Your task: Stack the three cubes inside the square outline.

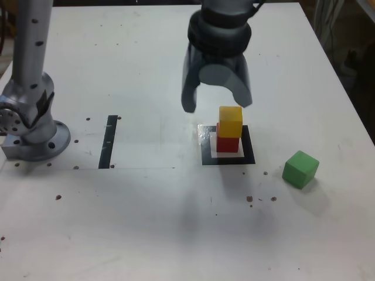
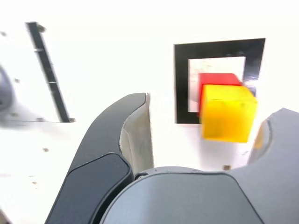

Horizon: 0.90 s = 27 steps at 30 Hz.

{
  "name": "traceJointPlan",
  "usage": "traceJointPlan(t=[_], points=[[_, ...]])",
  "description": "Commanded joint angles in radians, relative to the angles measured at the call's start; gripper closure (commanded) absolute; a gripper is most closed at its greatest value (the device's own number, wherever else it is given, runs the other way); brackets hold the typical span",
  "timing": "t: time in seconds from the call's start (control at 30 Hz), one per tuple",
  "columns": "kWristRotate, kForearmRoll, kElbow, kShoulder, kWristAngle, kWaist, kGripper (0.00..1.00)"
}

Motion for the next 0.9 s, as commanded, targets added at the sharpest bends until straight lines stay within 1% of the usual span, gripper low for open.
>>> traceJointPlan(t=[0.0,0.17,0.33,0.43,0.57,0.67,0.87], points=[[0.012,0.021,-0.043,-0.006,0.016,-0.022,0.01],[0.065,0.036,-0.151,0.015,0.036,-0.069,0.00],[0.113,0.082,-0.264,0.084,0.028,-0.097,0.00],[0.147,0.092,-0.317,0.119,0.029,-0.103,0.00],[0.219,0.092,-0.407,0.162,0.051,-0.125,0.00],[0.282,0.093,-0.485,0.214,0.073,-0.145,0.00],[0.371,0.085,-0.553,0.292,0.120,-0.154,0.01]])
